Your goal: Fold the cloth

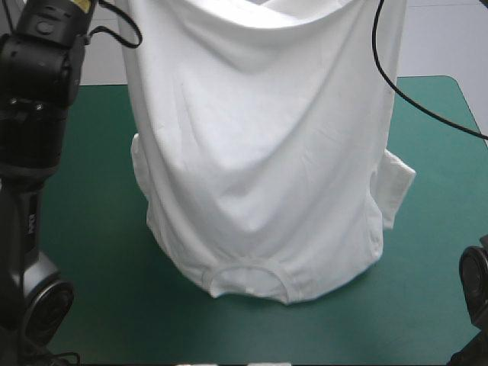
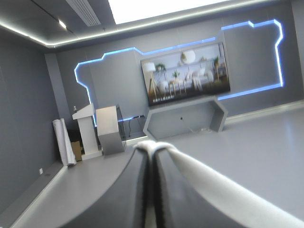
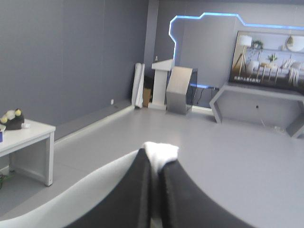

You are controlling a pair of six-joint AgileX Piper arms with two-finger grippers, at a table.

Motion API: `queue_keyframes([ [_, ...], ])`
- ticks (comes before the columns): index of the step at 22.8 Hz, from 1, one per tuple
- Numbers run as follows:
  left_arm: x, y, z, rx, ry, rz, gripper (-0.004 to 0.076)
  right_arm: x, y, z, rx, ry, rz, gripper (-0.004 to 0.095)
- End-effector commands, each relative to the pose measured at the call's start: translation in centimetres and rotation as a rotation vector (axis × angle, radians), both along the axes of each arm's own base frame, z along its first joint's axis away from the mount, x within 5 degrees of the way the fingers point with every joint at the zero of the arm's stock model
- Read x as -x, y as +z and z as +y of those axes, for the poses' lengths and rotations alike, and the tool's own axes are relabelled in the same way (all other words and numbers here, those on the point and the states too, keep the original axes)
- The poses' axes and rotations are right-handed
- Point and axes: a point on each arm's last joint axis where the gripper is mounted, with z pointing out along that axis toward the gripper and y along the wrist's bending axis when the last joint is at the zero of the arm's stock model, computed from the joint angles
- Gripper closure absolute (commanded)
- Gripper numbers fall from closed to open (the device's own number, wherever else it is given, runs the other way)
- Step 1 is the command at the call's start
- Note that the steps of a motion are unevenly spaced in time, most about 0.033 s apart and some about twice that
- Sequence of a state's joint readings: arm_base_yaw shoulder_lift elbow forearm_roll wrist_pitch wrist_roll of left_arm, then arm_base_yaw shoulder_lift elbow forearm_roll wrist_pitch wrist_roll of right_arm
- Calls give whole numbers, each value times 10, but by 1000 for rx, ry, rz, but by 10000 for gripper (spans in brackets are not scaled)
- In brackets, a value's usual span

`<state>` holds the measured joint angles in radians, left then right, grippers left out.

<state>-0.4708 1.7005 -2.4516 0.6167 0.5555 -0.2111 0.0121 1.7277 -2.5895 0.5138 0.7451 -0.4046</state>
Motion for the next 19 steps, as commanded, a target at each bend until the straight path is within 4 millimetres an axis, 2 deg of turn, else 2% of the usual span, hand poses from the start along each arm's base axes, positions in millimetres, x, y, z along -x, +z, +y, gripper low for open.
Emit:
queue_keyframes([
  [1,11,31,30,153,-33,-258,732,27,31,-4,-57,-24,-261,927],
  [4,0,34,50,185,-8,-290,732,23,29,-4,-9,-42,-276,927],
  [7,-7,32,57,150,-1,-281,732,20,28,-4,-19,-40,-285,927],
  [8,-11,28,57,129,-2,-245,732,18,27,-4,-17,-37,-278,927],
  [9,-29,14,57,112,-2,-129,732,7,18,-1,8,-21,-207,927],
  [10,-47,-3,61,128,-2,-4,732,-6,4,2,29,9,-92,927],
  [11,-71,-28,61,168,-28,169,732,-28,-23,5,38,49,116,926],
  [12,-78,-37,59,177,-39,226,732,-41,-39,6,47,65,233,926],
  [13,-92,-57,56,168,-34,359,732,-65,-71,8,53,86,430,926],
  [14,-97,-67,55,160,-26,420,732,-76,-86,9,51,96,523,926],
  [15,-110,-92,54,136,3,587,732,-93,-113,10,37,112,675,926],
  [16,-114,-105,54,123,21,676,732,-101,-126,10,29,109,751,926],
  [17,-124,-131,53,92,48,843,732,-115,-142,11,-35,117,820,926],
  [19,-137,-159,47,97,25,979,732,-127,-163,16,-53,114,902,926],
])
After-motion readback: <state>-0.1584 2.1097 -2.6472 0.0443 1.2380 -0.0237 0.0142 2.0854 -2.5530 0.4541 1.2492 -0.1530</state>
